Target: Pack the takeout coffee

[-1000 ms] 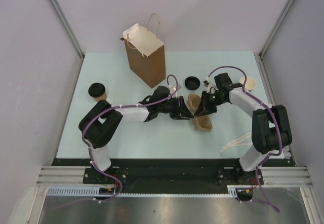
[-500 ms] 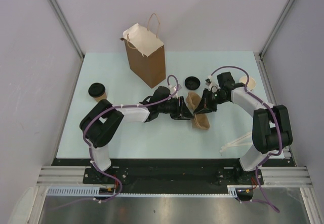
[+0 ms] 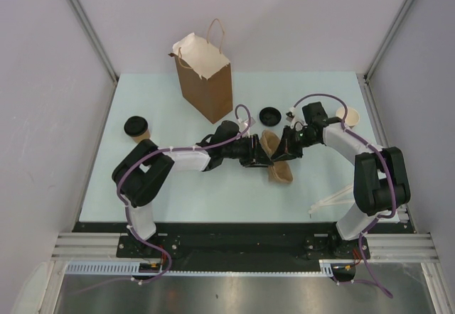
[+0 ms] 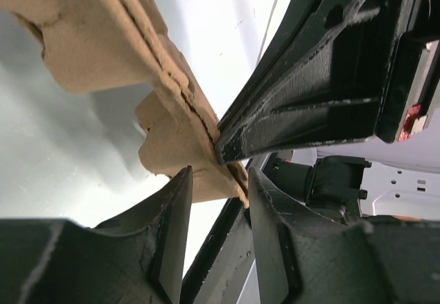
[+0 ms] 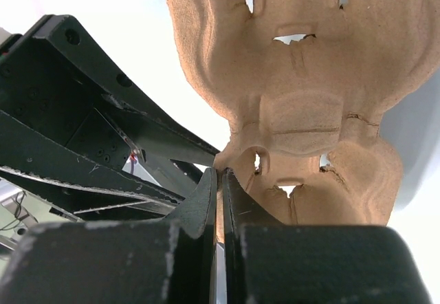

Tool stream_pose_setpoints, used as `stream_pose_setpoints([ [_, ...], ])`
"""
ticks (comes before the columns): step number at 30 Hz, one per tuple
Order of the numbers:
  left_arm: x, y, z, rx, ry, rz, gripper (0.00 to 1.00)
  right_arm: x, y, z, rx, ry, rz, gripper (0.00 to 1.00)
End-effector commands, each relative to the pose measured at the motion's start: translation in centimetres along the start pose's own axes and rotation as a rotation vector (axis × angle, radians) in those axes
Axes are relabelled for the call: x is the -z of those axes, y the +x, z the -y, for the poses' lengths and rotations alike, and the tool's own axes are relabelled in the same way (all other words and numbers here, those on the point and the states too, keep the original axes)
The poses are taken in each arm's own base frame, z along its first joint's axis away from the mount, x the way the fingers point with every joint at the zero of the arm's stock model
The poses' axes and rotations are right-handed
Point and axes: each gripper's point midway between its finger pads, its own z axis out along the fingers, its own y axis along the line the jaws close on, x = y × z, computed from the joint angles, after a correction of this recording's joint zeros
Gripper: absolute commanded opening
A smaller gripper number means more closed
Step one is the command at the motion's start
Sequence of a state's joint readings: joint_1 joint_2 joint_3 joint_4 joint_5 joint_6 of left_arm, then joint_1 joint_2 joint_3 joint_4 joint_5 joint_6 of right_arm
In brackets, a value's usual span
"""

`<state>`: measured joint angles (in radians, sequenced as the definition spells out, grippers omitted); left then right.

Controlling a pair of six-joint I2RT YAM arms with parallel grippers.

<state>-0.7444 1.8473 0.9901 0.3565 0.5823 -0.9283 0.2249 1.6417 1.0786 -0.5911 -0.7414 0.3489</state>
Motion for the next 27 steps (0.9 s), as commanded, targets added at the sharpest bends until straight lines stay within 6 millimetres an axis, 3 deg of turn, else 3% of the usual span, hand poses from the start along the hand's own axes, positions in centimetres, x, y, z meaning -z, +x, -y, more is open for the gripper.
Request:
stream_pose_setpoints([
  [1,-0.5,-0.1,0.4,-0.009,0.012,-0.002,0.43,0.8,-0.3,-1.4,0.022,-0.04,0.031,0.0],
  [5,-0.4,1.1,-1.4,0.014,-0.026,-0.016,0.4,1.2,-0.8,-1.0,-0.012,-0.055,0.04,0.0],
  [9,-0.5,1.5,-1.7,0.02,-0.017,-0.023,0.39,1.3,-0.6,-1.0,-0.033,-0.081,0.024,0.0],
  [20,-0.3,1.0,0.5,0.035,0.102,-0.003,0.48,1.2,-0.4,-0.8,-0.048,-0.107,0.018,0.0],
  [27,0.0,1.2,0.3,0.04,0.105,0.004,0.47,1.5,-0.3,-0.5,-0.048,-0.112,0.026,0.0],
])
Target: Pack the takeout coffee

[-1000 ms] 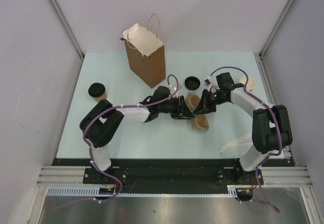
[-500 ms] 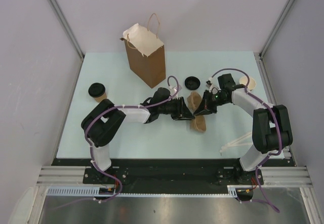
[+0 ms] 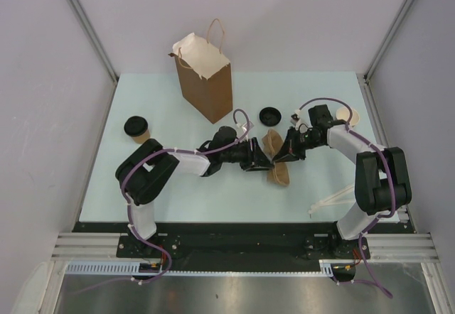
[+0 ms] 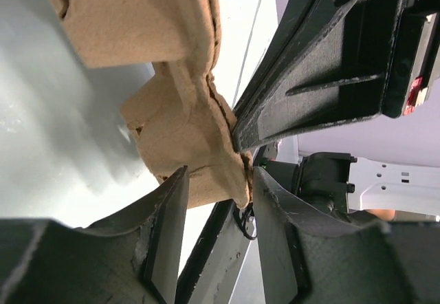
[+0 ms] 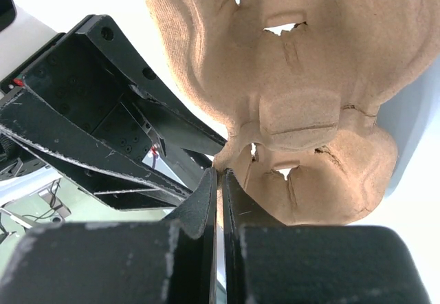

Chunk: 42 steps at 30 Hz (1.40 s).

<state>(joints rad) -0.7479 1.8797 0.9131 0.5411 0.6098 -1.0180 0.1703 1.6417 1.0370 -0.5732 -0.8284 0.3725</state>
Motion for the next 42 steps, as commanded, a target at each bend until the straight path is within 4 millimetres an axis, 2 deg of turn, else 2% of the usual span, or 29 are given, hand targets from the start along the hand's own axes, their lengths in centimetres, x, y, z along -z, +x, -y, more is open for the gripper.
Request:
stream_pose_setpoints([
  [1,0.3,0.2,0.7,-0.008,0.04,-0.004,0.47,0.9,-0.6,-1.1,0.03,-0.046,0.036,0.0],
  [8,0.1,0.4,-0.4,-0.012,-0.009,-0.013,0.46,1.0,-0.5,-1.6,0.021,-0.067,0.037,0.0],
  [15,-0.1,0.2,-0.6,-0.028,-0.041,-0.01,0.46,0.9,-0.4,-1.7,0.017,-0.064,0.039,0.0],
  [20,-0.3,-0.2,-1.0,-0.032,-0.095,-0.009,0.51,0.5,0.1,-1.9,0.026,-0.049,0.031,0.0],
  [26,-0.4,-0.6,-2.8,-0.03,-0.21,-0.003,0.49,0.2,0.5,-1.9,0.02,-0.037,0.027,0.0],
  [29,-0.2,-0.3,-4.2,-0.017,-0.266,-0.006,0.46,0.3,0.4,-1.8,0.018,-0.039,0.028,0.0],
  [33,0.5,0.2,-6.1,0.013,-0.322,-0.011,0.35,0.6,0.4,-1.6,0.009,-0.034,0.03,0.0],
  [42,1.5,0.3,-8.0,0.036,-0.387,-0.024,0.17,1.4,0.3,-1.9,0.011,-0.058,0.04,0.0],
])
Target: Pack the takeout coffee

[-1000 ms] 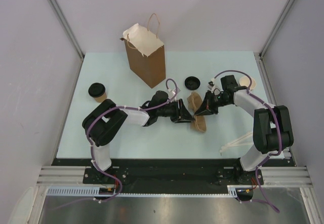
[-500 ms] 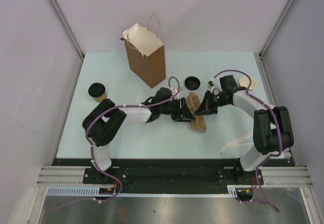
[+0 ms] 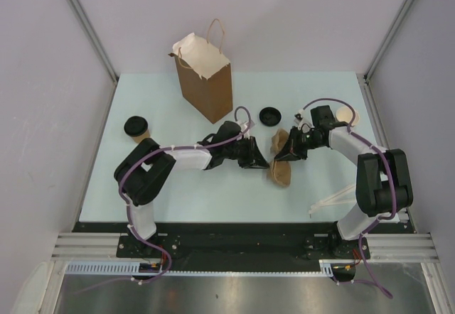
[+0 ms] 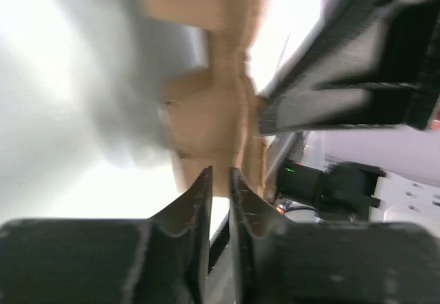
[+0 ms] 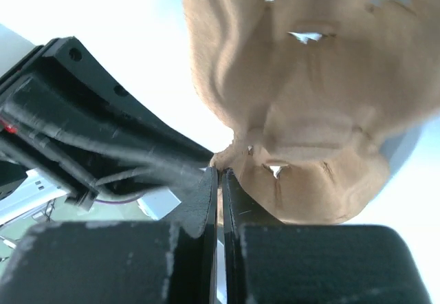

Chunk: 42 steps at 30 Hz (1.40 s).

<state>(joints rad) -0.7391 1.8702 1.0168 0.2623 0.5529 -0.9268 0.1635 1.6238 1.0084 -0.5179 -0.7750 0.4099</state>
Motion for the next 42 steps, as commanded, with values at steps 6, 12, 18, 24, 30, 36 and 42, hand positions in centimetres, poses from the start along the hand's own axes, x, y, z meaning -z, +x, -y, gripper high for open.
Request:
stream_pose_setpoints([
  [6,0.7,1.1,-7.0,0.027,-0.255,-0.005,0.12,2.4,1.1,-3.3,0.014,-0.12,-0.015,0.0],
  [12,2.6,-0.9,-2.9,-0.02,-0.048,0.039,0.23,3.0,1.0,-2.6,0.028,-0.087,0.01,0.0],
  [18,4.8,-1.9,2.7,-0.094,0.108,0.072,0.38,2.6,1.0,-2.4,0.052,-0.065,0.01,0.0],
  [24,4.3,-2.2,5.6,-0.141,0.155,0.065,0.44,2.3,1.3,-2.6,0.067,-0.059,0.007,0.0],
  [30,3.2,-1.3,6.9,-0.172,0.172,0.032,0.43,2.2,1.4,-2.9,0.07,-0.062,0.002,0.0],
  [36,2.3,0.3,5.9,-0.166,0.13,-0.002,0.41,2.2,1.5,-3.3,0.064,-0.08,-0.001,0.0],
  [42,1.6,0.7,4.5,-0.142,0.087,-0.014,0.38,2.4,1.7,-3.9,0.057,-0.108,-0.009,0.0],
])
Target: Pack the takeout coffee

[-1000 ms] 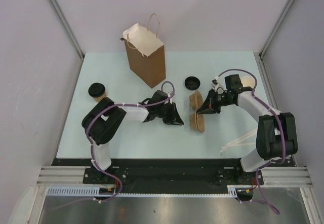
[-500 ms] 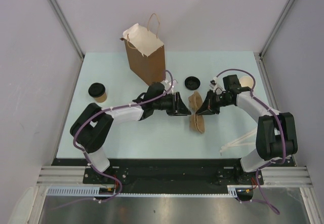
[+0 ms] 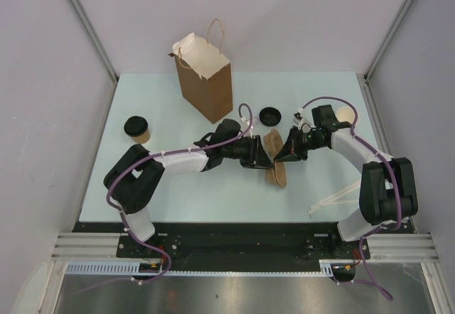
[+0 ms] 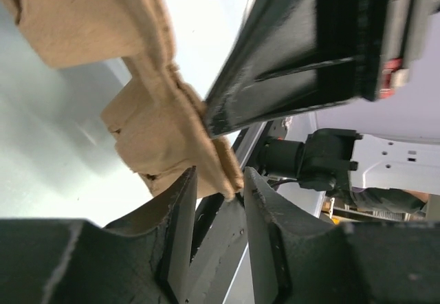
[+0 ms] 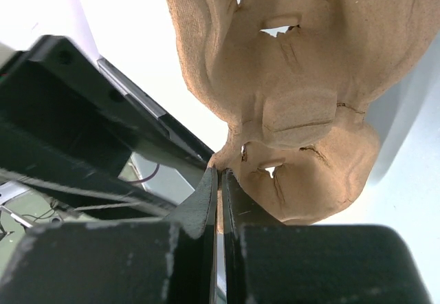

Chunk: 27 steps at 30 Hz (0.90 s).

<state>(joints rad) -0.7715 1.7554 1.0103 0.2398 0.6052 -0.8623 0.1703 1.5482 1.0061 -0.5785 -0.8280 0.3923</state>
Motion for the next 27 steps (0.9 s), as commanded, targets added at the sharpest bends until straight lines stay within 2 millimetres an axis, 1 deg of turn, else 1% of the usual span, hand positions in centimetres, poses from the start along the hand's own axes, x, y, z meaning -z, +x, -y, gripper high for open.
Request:
stream_pose_setpoints([
  [1,-0.6,-0.4,-0.4,-0.012,-0.02,0.007,0.38,0.8,0.2,-1.9,0.025,-0.059,0.01,0.0],
  [3,-0.8,-0.5,-0.6,-0.012,-0.032,0.008,0.36,0.9,0.3,-2.2,0.025,-0.075,0.003,0.0],
  [6,-1.1,-0.4,-2.0,0.002,-0.087,-0.002,0.3,1.2,0.5,-2.5,0.026,-0.085,0.003,0.0],
  [7,-1.1,-0.4,-2.5,0.007,-0.106,-0.001,0.27,1.2,0.4,-2.6,0.029,-0.085,0.004,0.0],
  [9,-1.1,0.1,-3.6,0.028,-0.139,-0.015,0.24,1.3,0.5,-2.5,0.03,-0.082,0.005,0.0],
  [10,-0.9,0.0,-4.1,0.038,-0.154,-0.012,0.19,1.4,0.4,-2.4,0.026,-0.08,0.006,0.0],
  [12,-0.9,0.4,-5.0,0.06,-0.176,-0.018,0.13,1.5,0.4,-2.1,0.032,-0.071,0.012,0.0],
  [13,-0.7,0.3,-5.3,0.07,-0.181,-0.013,0.03,1.7,0.3,-1.9,0.025,-0.065,0.016,0.0],
  [14,-0.6,0.5,-5.7,0.083,-0.188,-0.015,0.0,1.8,0.2,-1.7,0.029,-0.058,0.022,0.0],
  [17,-0.4,0.5,-6.5,0.101,-0.205,-0.015,0.0,2.3,0.0,-1.3,0.02,-0.053,0.033,0.0],
  [19,-0.2,0.4,-7.0,0.111,-0.214,-0.013,0.0,2.5,0.2,-1.2,0.018,-0.053,0.027,0.0],
  [24,-0.3,0.7,-7.9,0.135,-0.231,-0.021,0.0,2.9,0.7,-1.8,0.024,-0.075,0.019,0.0],
  [27,-0.3,0.6,-7.9,0.146,-0.229,-0.018,0.0,3.2,1.1,-2.3,0.025,-0.085,0.013,0.0],
])
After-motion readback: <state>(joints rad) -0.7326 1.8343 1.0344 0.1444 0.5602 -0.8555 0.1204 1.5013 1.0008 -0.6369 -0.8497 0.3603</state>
